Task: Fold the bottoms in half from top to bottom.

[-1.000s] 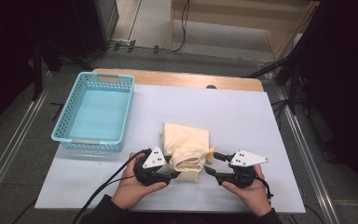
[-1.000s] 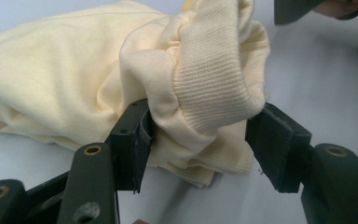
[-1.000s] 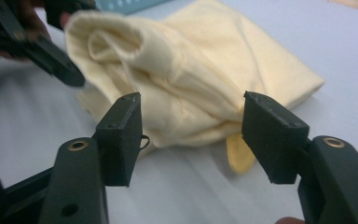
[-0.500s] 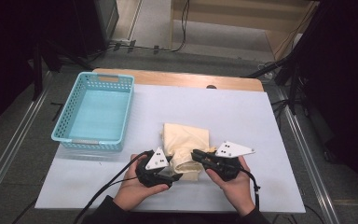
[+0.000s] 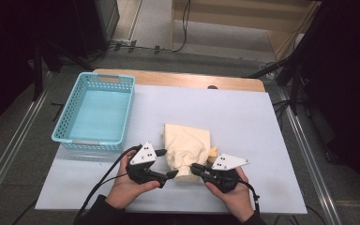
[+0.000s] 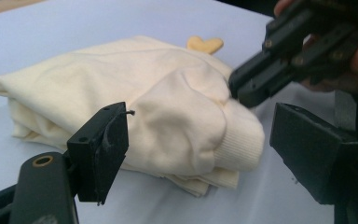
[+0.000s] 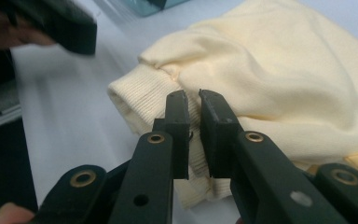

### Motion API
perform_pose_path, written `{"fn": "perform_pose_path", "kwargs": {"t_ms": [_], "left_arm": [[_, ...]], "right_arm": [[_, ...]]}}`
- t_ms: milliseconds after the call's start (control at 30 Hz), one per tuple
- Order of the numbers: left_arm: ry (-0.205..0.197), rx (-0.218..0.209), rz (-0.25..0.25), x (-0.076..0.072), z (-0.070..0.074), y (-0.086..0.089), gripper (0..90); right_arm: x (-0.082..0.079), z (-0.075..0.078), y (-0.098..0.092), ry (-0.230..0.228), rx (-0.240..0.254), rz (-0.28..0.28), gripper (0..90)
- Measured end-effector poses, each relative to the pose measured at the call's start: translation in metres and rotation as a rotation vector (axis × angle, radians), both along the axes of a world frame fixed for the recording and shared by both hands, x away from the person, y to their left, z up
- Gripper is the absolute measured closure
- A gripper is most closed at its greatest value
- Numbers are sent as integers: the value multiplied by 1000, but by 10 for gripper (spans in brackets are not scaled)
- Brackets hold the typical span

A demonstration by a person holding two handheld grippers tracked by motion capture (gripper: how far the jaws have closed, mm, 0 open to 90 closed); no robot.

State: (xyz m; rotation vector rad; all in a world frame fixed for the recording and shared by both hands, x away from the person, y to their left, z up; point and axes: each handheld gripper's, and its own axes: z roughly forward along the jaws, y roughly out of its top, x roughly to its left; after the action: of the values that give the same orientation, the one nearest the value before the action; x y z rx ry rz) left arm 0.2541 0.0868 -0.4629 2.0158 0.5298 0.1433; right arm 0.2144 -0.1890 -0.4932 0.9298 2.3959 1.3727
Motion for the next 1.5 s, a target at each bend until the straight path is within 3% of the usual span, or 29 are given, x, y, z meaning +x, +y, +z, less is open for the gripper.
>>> {"fn": "perform_pose_path", "kwargs": {"t_ms": [100, 233, 500, 567, 633, 700, 800, 900, 967, 1100, 1333, 1500], "left_arm": [[13, -3, 41, 1, 1, -1, 205], [9, 28, 85, 1, -1, -8, 248], [8, 67, 109, -5, -5, -23, 319], [9, 87, 125, -5, -9, -27, 319], [16, 100, 139, -5, -13, -28, 318], [29, 100, 148, -5, -15, -27, 315], [36, 92, 158, -3, -15, -25, 311], [49, 89, 163, -2, -16, -24, 299], [58, 89, 162, -2, -18, -24, 287], [66, 85, 166, -2, -18, -23, 275], [70, 56, 145, -3, -14, -24, 140], [73, 35, 147, -2, -11, -25, 22]], "right_arm": [[-1, -4, 1, 12, -22, 7, 795], [-1, -7, 3, 27, -36, 10, 794], [-1, -13, 9, 51, -70, 33, 789], [-1, -12, 8, 60, -63, 39, 741], [-1, -9, 5, 75, -36, 85, 640], [-3, -5, 2, 59, -32, 121, 584], [-6, 5, -6, 37, 16, 152, 500], [-7, 13, -15, 5, 44, 117, 361], [-4, 17, -21, -9, 60, 86, 318], [2, 23, -30, 1, 76, 44, 231], [17, 31, -38, 8, 84, -20, 0], [28, 36, -43, -3, 104, -44, 0]]}}
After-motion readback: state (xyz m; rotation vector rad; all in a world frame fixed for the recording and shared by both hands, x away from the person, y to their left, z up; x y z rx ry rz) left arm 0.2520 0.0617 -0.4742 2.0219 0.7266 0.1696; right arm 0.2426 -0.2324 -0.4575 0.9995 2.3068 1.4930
